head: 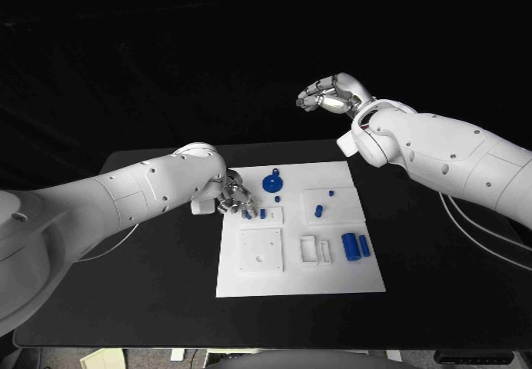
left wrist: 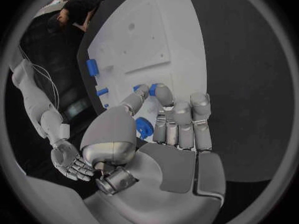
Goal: Assemble the parts on the task board
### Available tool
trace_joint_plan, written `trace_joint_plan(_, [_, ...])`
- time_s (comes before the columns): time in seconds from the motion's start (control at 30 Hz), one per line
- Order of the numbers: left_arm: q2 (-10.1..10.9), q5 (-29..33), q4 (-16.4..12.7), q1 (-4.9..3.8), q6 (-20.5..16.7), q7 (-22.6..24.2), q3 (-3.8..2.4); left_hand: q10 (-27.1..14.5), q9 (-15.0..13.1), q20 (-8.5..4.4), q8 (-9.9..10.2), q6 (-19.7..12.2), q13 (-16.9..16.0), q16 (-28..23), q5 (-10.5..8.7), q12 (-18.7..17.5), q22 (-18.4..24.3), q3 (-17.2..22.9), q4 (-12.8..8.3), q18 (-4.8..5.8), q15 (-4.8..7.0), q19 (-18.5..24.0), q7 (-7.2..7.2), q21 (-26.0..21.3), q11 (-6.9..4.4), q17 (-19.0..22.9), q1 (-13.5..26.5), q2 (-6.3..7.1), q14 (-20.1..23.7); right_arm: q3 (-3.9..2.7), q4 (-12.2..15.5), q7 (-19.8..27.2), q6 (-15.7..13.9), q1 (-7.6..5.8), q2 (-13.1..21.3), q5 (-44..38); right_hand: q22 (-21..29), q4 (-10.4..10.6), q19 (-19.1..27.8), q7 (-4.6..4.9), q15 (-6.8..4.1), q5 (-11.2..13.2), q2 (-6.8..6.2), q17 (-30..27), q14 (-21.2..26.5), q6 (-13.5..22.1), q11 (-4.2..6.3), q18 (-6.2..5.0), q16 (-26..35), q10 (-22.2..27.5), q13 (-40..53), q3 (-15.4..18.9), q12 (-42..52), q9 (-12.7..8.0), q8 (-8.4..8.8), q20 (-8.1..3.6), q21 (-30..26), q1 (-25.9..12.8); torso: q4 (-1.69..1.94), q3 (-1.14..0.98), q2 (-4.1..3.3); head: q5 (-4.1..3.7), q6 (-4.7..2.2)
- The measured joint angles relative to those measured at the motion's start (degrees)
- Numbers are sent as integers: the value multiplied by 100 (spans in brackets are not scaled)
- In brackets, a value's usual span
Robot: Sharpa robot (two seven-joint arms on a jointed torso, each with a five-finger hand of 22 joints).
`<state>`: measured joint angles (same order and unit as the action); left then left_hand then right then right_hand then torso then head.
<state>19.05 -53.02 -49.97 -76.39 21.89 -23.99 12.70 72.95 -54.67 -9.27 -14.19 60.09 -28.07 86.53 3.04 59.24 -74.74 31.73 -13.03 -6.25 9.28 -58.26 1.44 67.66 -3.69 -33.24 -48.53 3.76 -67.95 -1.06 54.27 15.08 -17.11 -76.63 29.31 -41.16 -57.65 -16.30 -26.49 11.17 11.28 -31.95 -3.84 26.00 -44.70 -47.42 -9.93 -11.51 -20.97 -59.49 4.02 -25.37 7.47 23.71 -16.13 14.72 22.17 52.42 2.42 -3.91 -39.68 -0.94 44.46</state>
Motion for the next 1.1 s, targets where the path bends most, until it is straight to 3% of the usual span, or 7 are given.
trace_joint_plan(0.27, [4, 9, -6, 0, 4, -16, 0, 0, 9, 0, -13, 0, 0, 0, 0, 0, 12, -45, 42, -7, 14, 0, 0, 0, 0, 0, 62, 65, -15, 0, -1, 0, 0, 2, -1, 0, 1, 0, 0, 0, 0, 0, 0, -6, 0, 0, 0, 0, 0, 0, 0, 0, 0, 0, 0, 0, 0, 0, 1, 1, 2, -3, 1])
trace_joint_plan(0.57, [7, 19, -21, 1, 19, -21, 0, -1, 27, 0, -31, 0, 0, 0, 1, 0, 23, -182, 97, -5, 18, 0, 0, 0, 0, 5, 200, 280, -20, 0, -3, 0, 0, 3, -3, 0, 1, 0, 0, -1, 0, 0, 0, -12, 0, -1, 0, 0, 0, 0, 0, 0, 0, -5, 0, 0, 0, 0, 1, 2, 2, 1, 1])
trace_joint_plan(1.1, [36, 40, -38, 3, 16, -25, -5, -3, 54, 5, -40, -16, 0, 0, 1, 0, 36, -371, 99, 4, 41, 34, -15, 0, -3, 5, 301, 380, 0, 0, -5, -1, 0, 6, -1, 0, 2, 0, 0, -1, 0, 0, 0, -17, 0, -1, 0, -59, -21, 0, 0, 0, -22, -4, 0, 0, 0, 0, -2, -1, 3, 4, 2])
